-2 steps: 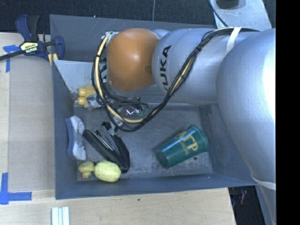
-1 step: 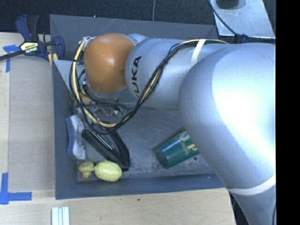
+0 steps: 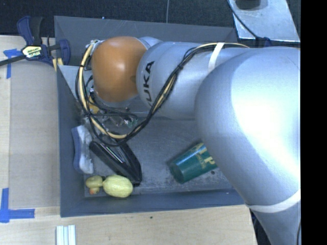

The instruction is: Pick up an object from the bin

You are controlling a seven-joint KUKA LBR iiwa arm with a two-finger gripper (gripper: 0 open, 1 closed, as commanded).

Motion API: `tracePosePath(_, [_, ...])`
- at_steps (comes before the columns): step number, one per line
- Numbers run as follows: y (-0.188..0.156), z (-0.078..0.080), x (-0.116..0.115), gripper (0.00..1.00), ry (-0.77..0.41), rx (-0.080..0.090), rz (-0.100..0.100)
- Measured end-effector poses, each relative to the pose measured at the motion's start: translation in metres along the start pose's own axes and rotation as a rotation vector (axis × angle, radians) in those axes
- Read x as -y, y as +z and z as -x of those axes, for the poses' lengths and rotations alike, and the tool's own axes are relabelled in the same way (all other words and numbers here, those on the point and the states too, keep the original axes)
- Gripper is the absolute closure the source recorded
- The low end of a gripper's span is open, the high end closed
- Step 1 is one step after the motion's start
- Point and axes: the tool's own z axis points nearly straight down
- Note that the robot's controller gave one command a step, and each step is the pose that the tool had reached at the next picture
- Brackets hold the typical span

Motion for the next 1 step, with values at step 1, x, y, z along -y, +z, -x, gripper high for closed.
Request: tracePosePath(1, [-0.0012,-0.0373,0.0144,1.00,-0.245,0.007,-0.001])
